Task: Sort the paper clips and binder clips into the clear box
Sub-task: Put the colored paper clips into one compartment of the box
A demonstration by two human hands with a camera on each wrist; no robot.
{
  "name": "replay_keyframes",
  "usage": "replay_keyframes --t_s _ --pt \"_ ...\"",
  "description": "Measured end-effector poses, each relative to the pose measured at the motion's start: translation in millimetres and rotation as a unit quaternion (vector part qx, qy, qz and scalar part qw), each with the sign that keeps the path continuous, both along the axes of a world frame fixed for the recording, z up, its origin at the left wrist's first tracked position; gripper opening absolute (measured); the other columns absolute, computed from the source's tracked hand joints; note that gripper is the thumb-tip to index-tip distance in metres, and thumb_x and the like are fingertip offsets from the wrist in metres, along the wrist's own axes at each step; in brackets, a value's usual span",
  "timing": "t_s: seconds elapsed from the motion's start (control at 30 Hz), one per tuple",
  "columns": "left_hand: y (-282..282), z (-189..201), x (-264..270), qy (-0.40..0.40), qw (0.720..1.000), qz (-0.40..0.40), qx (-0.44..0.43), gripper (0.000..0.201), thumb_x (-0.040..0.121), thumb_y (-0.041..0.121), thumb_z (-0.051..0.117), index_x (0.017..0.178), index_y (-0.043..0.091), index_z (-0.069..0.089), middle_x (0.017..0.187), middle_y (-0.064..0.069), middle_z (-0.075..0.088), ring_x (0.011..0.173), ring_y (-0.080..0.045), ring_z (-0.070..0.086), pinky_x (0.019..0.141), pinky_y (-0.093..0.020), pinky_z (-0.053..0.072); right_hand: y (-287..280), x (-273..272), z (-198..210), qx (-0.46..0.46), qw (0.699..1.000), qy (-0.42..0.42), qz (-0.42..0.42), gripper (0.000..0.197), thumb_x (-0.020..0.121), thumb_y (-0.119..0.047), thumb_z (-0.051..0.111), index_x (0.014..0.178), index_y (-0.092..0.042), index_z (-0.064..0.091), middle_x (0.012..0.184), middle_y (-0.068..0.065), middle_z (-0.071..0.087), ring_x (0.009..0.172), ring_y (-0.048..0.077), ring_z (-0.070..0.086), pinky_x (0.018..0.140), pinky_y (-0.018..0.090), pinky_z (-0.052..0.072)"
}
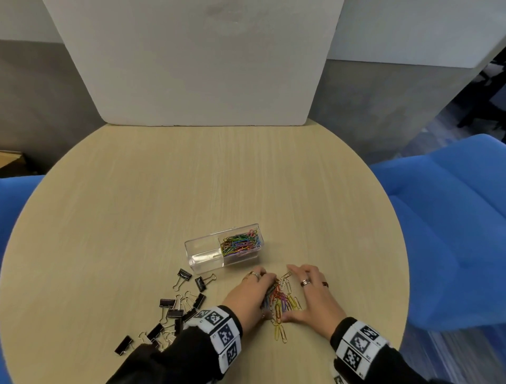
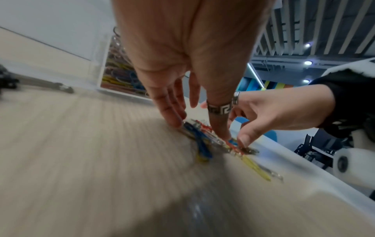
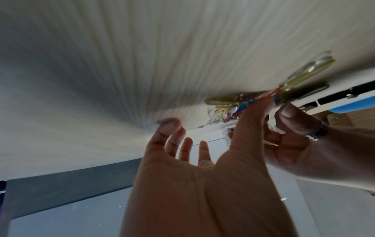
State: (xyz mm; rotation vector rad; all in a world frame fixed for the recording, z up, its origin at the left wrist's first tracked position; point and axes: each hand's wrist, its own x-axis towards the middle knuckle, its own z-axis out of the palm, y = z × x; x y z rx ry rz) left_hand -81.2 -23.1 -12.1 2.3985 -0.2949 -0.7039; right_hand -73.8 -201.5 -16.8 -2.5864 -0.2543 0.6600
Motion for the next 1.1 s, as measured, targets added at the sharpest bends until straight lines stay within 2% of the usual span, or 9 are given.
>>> replay_keyframes --t_s 0.17,0.37,0.43,0.57,0.63,0.77,0.9,0.97,1.1 --pt "5 2 1 -0.025 0.999 0.022 0.035 0.081 0.077 0.027 0.071 0.143 0.022 0.025 0.144 0.001 0.023 0.131 -0.017 0.026 0.110 -0.028 0.032 -3 -1 0 0.002 1.000 0.002 -0.003 0.101 0.064 -0.049 0.076 0.144 -0.027 0.019 0.139 -0.009 0.019 0.124 0.009 0.018 0.110 0.023 0.018" --pt "4 3 0 0.002 1.000 -0.022 -0.022 0.053 0.088 0.012 0.055 0.138 0.019 0.037 0.137 -0.001 0.035 0.128 -0.016 0.034 0.110 -0.023 0.028 7 -8 4 0.066 0.996 0.039 0.036 0.071 0.072 -0.040 0.073 0.134 -0.029 0.039 0.119 -0.016 0.029 0.113 0.004 0.026 0.109 0.027 0.029" --pt "10 5 0 -0.007 0.999 -0.007 -0.038 0.049 0.090 0.008 0.050 0.137 0.020 0.040 0.135 0.001 0.040 0.124 -0.013 0.041 0.106 -0.020 0.031 6 -9 5 0.064 0.998 0.025 0.007 0.073 0.070 -0.045 0.073 0.133 -0.029 0.040 0.118 -0.014 0.031 0.113 0.005 0.027 0.108 0.024 0.028" --pt "30 18 6 -0.058 0.996 0.027 -0.057 0.044 0.091 0.006 0.047 0.132 0.025 0.046 0.123 0.007 0.049 0.101 -0.006 0.051 0.090 -0.015 0.042 10 -15 7 0.019 0.999 0.032 0.017 0.104 0.047 -0.067 0.073 0.136 -0.032 0.032 0.121 -0.014 0.025 0.115 0.007 0.023 0.108 0.023 0.026" --pt "40 29 11 -0.099 0.992 0.028 -0.069 0.041 0.092 0.009 0.049 0.129 0.025 0.048 0.114 0.010 0.050 0.092 -0.002 0.049 0.084 -0.010 0.039 16 -21 4 0.007 0.999 0.027 0.038 0.103 0.047 -0.063 0.076 0.135 -0.034 0.031 0.121 -0.015 0.022 0.113 0.006 0.021 0.106 0.019 0.024" --pt "59 49 18 -0.189 0.975 0.049 -0.105 0.033 0.091 0.010 0.052 0.121 0.022 0.058 0.105 0.011 0.052 0.082 0.008 0.046 0.077 -0.003 0.037 24 -27 -4 0.032 0.999 0.013 0.027 0.082 0.058 -0.042 0.082 0.128 -0.034 0.040 0.117 -0.016 0.027 0.110 0.003 0.024 0.096 0.010 0.022" --pt "78 55 26 -0.297 0.947 0.108 -0.065 0.027 0.087 0.011 0.056 0.111 0.021 0.064 0.105 0.004 0.058 0.095 -0.006 0.046 0.080 -0.022 0.042 29 -22 -9 0.084 0.996 0.003 -0.026 0.054 0.067 -0.026 0.079 0.115 -0.030 0.055 0.105 -0.021 0.039 0.106 0.003 0.035 0.084 -0.002 0.024" --pt "85 55 30 -0.344 0.930 0.131 -0.022 0.028 0.085 0.021 0.054 0.112 0.021 0.062 0.107 0.000 0.059 0.100 -0.012 0.043 0.080 -0.032 0.043 33 -19 -10 0.093 0.995 -0.004 -0.041 0.041 0.071 -0.021 0.077 0.107 -0.028 0.060 0.097 -0.025 0.043 0.101 0.003 0.041 0.081 -0.004 0.025" --pt "86 55 32 -0.229 0.959 0.159 0.058 0.055 0.083 0.036 0.062 0.134 0.028 0.043 0.132 0.002 0.042 0.122 -0.021 0.035 0.098 -0.040 0.030 38 -13 -12 0.087 0.994 -0.002 -0.060 0.026 0.073 -0.020 0.075 0.093 -0.031 0.062 0.090 -0.022 0.047 0.094 0.003 0.047 0.077 -0.001 0.029"
